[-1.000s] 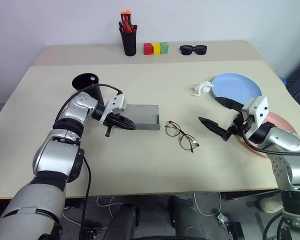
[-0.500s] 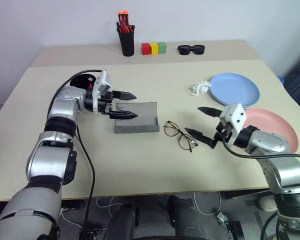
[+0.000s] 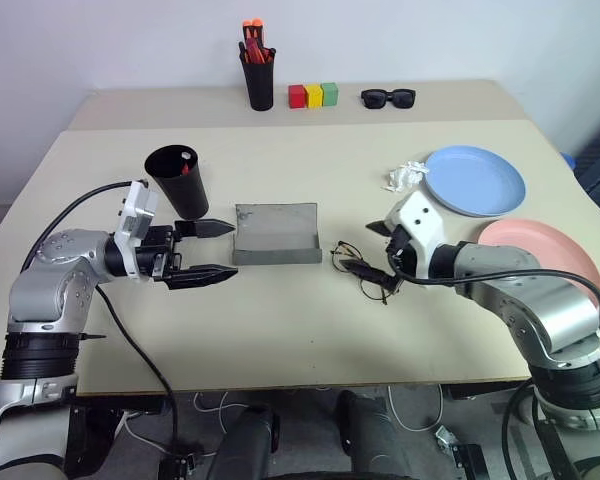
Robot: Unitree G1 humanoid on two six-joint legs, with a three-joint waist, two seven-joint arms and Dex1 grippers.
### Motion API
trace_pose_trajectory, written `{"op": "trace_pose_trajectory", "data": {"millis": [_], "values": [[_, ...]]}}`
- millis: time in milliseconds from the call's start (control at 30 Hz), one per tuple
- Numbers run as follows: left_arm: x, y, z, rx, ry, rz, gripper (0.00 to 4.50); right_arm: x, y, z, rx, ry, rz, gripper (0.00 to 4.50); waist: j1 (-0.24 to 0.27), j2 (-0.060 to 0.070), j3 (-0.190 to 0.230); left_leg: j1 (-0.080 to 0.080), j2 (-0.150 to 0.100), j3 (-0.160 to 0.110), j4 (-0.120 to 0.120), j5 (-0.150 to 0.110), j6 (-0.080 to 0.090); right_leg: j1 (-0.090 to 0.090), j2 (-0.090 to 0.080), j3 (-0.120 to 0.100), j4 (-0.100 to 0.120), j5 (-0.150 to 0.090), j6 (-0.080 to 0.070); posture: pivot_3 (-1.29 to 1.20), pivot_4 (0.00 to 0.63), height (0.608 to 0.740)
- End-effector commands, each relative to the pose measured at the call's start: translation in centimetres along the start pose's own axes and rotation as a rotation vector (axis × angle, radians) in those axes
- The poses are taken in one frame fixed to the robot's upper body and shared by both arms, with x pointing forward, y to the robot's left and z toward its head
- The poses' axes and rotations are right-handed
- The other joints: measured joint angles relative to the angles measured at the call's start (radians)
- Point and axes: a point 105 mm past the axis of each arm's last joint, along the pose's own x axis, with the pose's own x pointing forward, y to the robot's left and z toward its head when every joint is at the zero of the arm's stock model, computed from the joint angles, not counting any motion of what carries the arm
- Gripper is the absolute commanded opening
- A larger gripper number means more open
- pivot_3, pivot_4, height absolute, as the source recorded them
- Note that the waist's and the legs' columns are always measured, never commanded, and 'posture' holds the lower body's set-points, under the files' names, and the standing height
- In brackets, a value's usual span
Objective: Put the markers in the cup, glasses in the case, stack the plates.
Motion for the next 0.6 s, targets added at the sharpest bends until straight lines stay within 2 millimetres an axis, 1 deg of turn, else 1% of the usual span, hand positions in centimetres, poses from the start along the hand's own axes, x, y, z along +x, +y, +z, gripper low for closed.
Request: {"op": "trace_pose_trajectory", "data": {"millis": [33,133,167,233,300,367,467,600], "values": [[-0.7,-0.9,1.3,0.061,-0.004,0.02,4.46,0.0,-0.7,0.3,0.027,0.063,-0.024,4.5,-0.004,0.0,0.0,0.0,0.0,0.0,0.0,0.0,0.0,0.0,0.0,0.0,0.0,0.0,0.0,0.0,0.15,0.74],[-1.0,-1.4,0.9,0.058,0.004,0.03,4.46,0.2,-1.6,0.4,0.065,0.077,-0.059,4.5,-0.008,0.0,0.0,0.0,0.0,0.001,-0.001,0.0,0.0,-0.001,0.0,0.0,0.0,0.0,0.0,0.0,0.15,0.74],[-1.0,-1.5,0.9,0.056,0.004,0.029,4.46,0.2,-1.8,0.3,0.05,0.09,-0.076,4.5,-0.007,0.0,0.0,0.0,0.001,0.001,-0.002,0.0,0.0,-0.002,0.001,0.0,0.0,0.0,0.0,0.0,0.15,0.74],[-1.0,-1.9,1.0,0.052,0.0,0.031,4.46,0.3,-2.5,-0.4,0.018,0.157,-0.121,4.5,-0.006,0.0,0.0,0.0,0.001,0.001,-0.002,0.0,0.0,-0.002,0.001,0.0,0.0,0.0,-0.001,0.0,0.15,0.74],[-0.9,-2.1,0.9,0.045,-0.004,0.039,4.46,0.3,-3.1,-0.8,0.026,0.18,-0.136,4.5,-0.004,0.0,0.0,0.0,0.0,0.001,-0.001,0.0,0.0,-0.002,0.001,0.0,0.0,0.0,0.0,0.0,0.15,0.74],[-0.7,-2.3,0.6,0.043,-0.002,0.051,4.46,0.2,-3.1,-1.1,0.062,0.207,-0.104,4.5,-0.003,0.0,0.0,-0.001,0.0,0.001,-0.001,0.0,0.0,-0.002,0.001,0.0,-0.001,0.0,0.0,0.0,0.15,0.74],[-0.5,-2.6,0.3,0.038,0.003,0.052,4.46,0.1,-3.3,-1.1,0.082,0.231,-0.104,4.5,-0.005,0.0,0.0,-0.001,0.0,0.001,-0.001,0.0,0.0,-0.002,0.001,0.0,-0.001,0.0,-0.001,0.0,0.15,0.74],[-0.2,-2.5,0.5,0.047,0.002,0.058,4.46,0.3,-3.0,-1.4,0.072,0.267,-0.087,4.5,-0.005,0.0,0.0,-0.001,0.001,0.001,-0.001,0.0,0.0,-0.002,0.001,0.0,-0.001,0.0,-0.001,0.0,0.15,0.74]]}}
